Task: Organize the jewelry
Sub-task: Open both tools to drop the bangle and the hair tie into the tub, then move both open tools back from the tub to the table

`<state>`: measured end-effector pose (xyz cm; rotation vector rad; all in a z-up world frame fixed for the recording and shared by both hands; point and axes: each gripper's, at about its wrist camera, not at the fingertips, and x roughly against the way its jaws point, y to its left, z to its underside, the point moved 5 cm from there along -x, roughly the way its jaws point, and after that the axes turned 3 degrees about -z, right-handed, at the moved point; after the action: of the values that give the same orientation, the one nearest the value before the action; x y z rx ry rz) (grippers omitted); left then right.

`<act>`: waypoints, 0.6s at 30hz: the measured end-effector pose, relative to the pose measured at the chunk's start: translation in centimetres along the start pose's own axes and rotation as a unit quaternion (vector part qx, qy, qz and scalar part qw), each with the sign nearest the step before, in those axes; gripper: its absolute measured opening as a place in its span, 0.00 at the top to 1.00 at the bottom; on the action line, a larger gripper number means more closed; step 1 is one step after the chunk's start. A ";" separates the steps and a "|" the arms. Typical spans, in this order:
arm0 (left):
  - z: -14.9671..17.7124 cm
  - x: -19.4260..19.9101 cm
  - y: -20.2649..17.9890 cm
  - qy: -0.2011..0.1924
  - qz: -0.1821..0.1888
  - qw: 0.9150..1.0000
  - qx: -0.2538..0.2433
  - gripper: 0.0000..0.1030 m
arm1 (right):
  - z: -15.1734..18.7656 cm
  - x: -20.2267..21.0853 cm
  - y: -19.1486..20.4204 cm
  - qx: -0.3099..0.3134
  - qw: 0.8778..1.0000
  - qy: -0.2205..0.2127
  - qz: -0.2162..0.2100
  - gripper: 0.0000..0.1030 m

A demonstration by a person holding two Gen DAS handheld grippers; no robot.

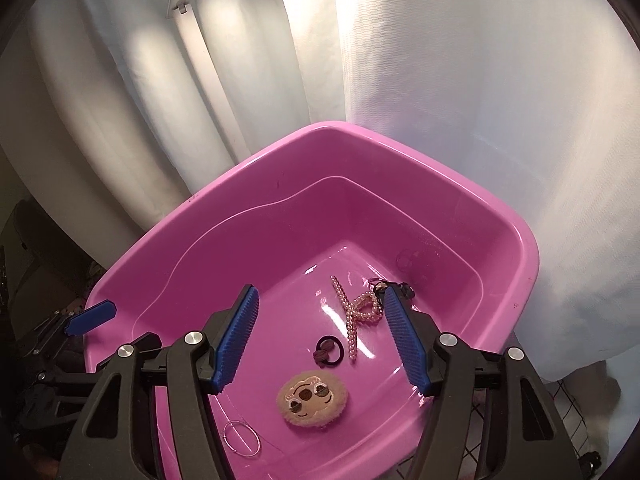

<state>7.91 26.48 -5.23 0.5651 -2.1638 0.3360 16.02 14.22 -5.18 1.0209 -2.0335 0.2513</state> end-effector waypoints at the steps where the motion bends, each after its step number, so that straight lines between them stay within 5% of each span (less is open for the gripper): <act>1: 0.1 0.4 -0.1 -0.005 0.000 1.000 0.000 0.20 | 0.2 0.7 0.1 -0.001 1.000 -0.009 -0.001 0.39; 10: 1.5 4.2 -2.4 -0.046 0.011 0.999 -0.005 0.19 | 4.7 8.7 -0.6 -0.012 0.994 -0.103 0.019 0.35; 18: 4.7 9.5 -7.0 -0.088 0.018 0.996 -0.018 0.16 | 13.0 16.8 -4.4 -0.012 0.990 -0.129 0.060 0.35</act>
<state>3.21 15.79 -0.17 0.5531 -2.3482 0.2743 6.15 -4.73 -1.64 0.9581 -2.3297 0.1638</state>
